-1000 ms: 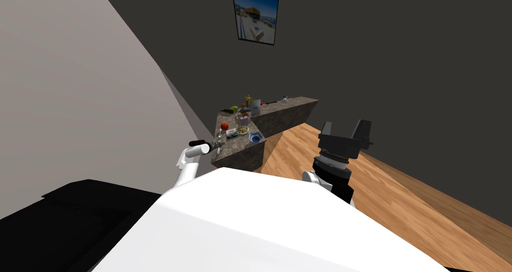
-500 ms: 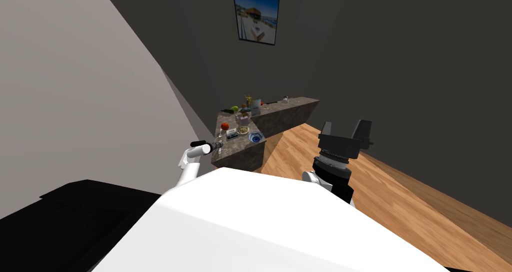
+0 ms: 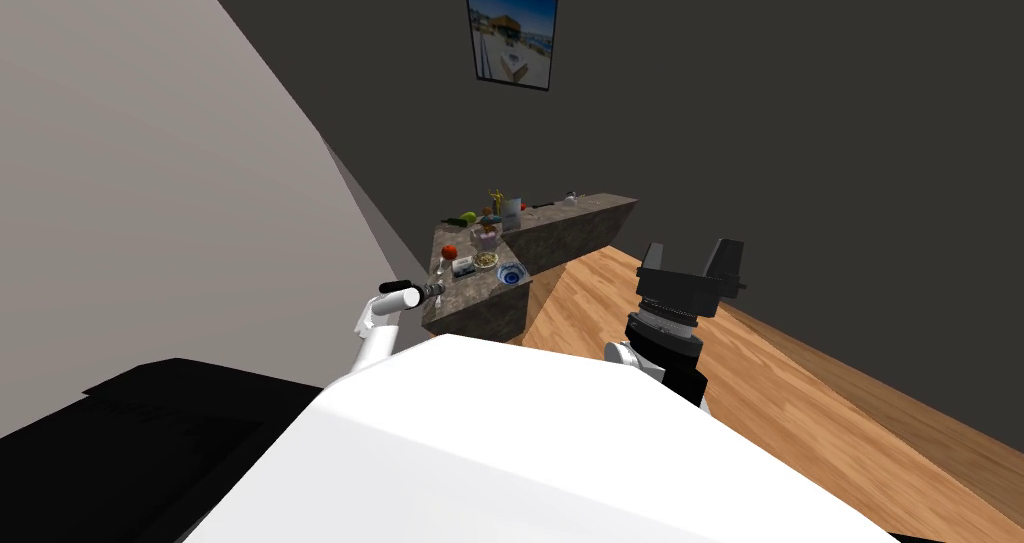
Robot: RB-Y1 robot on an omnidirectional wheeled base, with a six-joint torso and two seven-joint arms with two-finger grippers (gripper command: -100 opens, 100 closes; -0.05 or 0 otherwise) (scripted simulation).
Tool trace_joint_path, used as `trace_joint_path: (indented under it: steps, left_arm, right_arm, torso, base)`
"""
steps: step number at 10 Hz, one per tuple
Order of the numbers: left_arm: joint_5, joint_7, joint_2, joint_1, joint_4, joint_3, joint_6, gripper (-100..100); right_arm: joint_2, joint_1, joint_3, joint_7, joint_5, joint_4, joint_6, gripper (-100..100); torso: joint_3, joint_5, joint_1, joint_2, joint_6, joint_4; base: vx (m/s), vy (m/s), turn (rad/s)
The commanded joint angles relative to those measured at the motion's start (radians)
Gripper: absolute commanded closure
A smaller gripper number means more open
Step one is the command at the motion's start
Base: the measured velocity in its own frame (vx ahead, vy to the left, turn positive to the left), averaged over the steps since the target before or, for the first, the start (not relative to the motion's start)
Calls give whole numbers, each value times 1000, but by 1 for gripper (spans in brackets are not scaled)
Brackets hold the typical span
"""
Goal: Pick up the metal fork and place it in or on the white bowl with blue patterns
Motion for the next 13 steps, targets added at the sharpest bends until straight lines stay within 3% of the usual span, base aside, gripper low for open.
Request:
trace_joint_path:
  steps: [1,2,3,10,13]
  left_arm:
    - [0,0,0,0,0,0,0,100]
    - [0,2,1,1,-4,0,4,0]
    - [-4,34,17,3,-33,-9,-11,100]
    - [-13,177,77,22,-169,-52,-42,100]
    - [-9,235,94,40,-223,-63,-20,100]
  right_arm:
    - [0,0,0,0,0,0,0,0]
    - [0,0,0,0,0,0,0,0]
    - [0,0,0,0,0,0,0,0]
    - [0,0,0,0,0,0,0,0]
    - [0,0,0,0,0,0,0,0]
  torso:
    - [0,0,0,0,0,0]
    - [0,0,0,0,0,0]
    - [0,0,0,0,0,0]
    - [-2,-3,-13,-3,1,0]
    - [-1,-4,-17,-2,2,0]
  base:
    - [0,0,0]
    - [0,0,0]
    - [20,-49,73]
    - [45,-121,40]
    - [35,-189,-14]
